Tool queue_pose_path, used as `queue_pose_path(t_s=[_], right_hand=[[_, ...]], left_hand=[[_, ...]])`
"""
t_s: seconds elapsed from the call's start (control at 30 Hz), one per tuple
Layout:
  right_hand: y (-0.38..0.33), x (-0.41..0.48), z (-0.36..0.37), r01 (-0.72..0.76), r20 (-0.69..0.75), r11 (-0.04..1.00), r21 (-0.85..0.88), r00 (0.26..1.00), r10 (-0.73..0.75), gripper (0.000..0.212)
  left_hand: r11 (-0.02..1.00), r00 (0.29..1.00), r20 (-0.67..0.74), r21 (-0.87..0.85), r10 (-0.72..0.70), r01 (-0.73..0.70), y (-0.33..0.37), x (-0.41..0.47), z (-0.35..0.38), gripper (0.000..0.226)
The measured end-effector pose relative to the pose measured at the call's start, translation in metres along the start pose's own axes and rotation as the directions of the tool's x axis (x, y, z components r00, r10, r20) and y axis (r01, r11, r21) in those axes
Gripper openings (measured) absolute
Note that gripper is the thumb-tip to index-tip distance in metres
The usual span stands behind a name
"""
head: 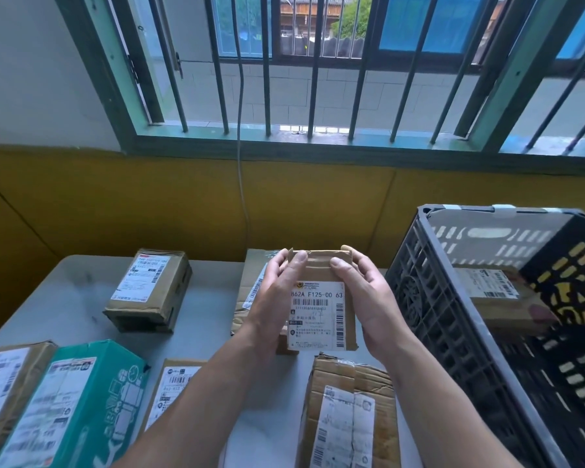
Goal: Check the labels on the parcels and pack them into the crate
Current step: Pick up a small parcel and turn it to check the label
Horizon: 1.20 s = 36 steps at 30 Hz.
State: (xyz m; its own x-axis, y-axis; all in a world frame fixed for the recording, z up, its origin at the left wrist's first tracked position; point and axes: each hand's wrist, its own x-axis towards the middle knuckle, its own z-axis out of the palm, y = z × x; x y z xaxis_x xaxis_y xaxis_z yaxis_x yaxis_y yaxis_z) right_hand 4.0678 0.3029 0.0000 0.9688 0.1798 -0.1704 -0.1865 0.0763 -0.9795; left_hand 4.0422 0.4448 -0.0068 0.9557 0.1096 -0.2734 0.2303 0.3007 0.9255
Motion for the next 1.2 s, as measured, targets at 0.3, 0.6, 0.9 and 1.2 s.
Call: queue_pose_path(t_s=[0.3, 0.6, 0.9, 1.2], right_hand=[[-0.001, 0.000, 0.002, -0.013, 0.017, 1.000, -0.003, 1.000, 0.013, 0.058], [0.003, -0.003, 0.005, 0.031, 0.025, 0.995, 0.096, 0.999, -0.033, 0.058], [0.006, 0.000, 0.013, 0.041, -0.044, 0.996, 0.085, 0.998, -0.038, 0.050], [0.010, 0.001, 0.009, 0.017, -0.034, 0.988, 0.155, 0.999, -0.012, 0.050]], left_hand=[[1.000, 0.999, -0.032, -0.020, 0.016, -0.017, -0.003, 0.000, 0.003, 0.053], [0.993, 1.000, -0.017, -0.120, -0.022, 0.020, 0.000, 0.003, 0.003, 0.056], [0.998, 0.999, -0.037, -0.055, -0.021, 0.019, -0.003, 0.001, 0.004, 0.072], [0.990, 1.000, -0.008, -0.137, 0.019, -0.020, -0.003, -0.004, 0.007, 0.047]])
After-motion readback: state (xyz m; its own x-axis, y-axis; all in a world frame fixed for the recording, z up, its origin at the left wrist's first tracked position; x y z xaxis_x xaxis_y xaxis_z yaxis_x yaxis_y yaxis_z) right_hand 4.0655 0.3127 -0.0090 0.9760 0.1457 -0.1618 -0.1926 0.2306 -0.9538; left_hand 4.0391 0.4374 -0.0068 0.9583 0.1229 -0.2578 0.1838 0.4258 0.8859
